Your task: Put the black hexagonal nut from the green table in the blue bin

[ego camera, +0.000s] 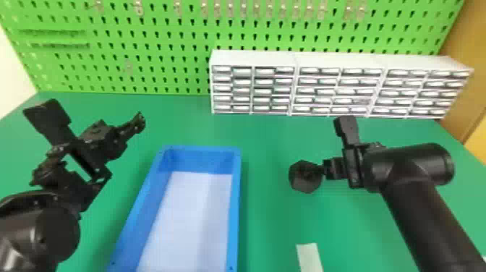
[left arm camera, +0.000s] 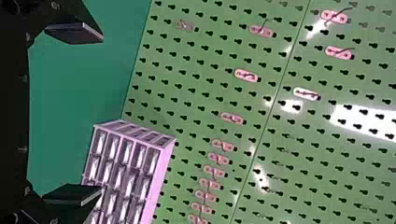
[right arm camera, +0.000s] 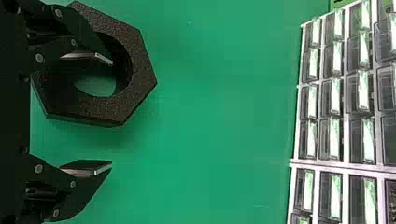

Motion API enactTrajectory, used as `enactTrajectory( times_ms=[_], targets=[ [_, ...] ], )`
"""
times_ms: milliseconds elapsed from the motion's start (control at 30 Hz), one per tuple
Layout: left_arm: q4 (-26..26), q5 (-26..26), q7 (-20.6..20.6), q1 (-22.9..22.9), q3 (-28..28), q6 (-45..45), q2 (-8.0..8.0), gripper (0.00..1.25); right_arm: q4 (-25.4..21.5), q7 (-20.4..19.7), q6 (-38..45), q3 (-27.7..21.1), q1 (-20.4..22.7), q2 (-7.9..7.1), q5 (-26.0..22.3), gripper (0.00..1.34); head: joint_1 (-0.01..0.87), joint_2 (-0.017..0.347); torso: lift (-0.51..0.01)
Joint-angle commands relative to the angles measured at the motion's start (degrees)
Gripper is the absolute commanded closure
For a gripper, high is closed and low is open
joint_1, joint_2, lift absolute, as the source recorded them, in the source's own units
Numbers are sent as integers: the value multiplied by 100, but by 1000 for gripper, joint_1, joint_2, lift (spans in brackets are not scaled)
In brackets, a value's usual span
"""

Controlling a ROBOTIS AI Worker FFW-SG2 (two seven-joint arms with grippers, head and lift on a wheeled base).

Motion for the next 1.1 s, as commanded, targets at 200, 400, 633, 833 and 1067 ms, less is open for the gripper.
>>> enactTrajectory(
  times_ms=[200, 400, 633, 833, 1067],
  targets=[
    [0, 9, 0, -9, 0, 0, 0, 142, 38, 1, -16, 46, 0, 9, 0, 490, 666, 32, -100],
    [9, 9, 0, -9, 0, 0, 0, 144, 90, 1, -43, 55, 9, 9, 9, 490, 666, 32, -100],
    [9, 9, 0, -9, 0, -8, 0, 144, 169, 1, -69, 90, 35, 18, 27, 490, 666, 32, -100],
    [9, 0, 0, -9, 0, 0, 0, 144, 222, 1, -69, 99, 44, 18, 44, 492, 666, 32, -100],
    [9, 0, 0, -9, 0, 0, 0, 142, 240, 1, -69, 116, 62, 18, 53, 493, 666, 32, -100]
  ],
)
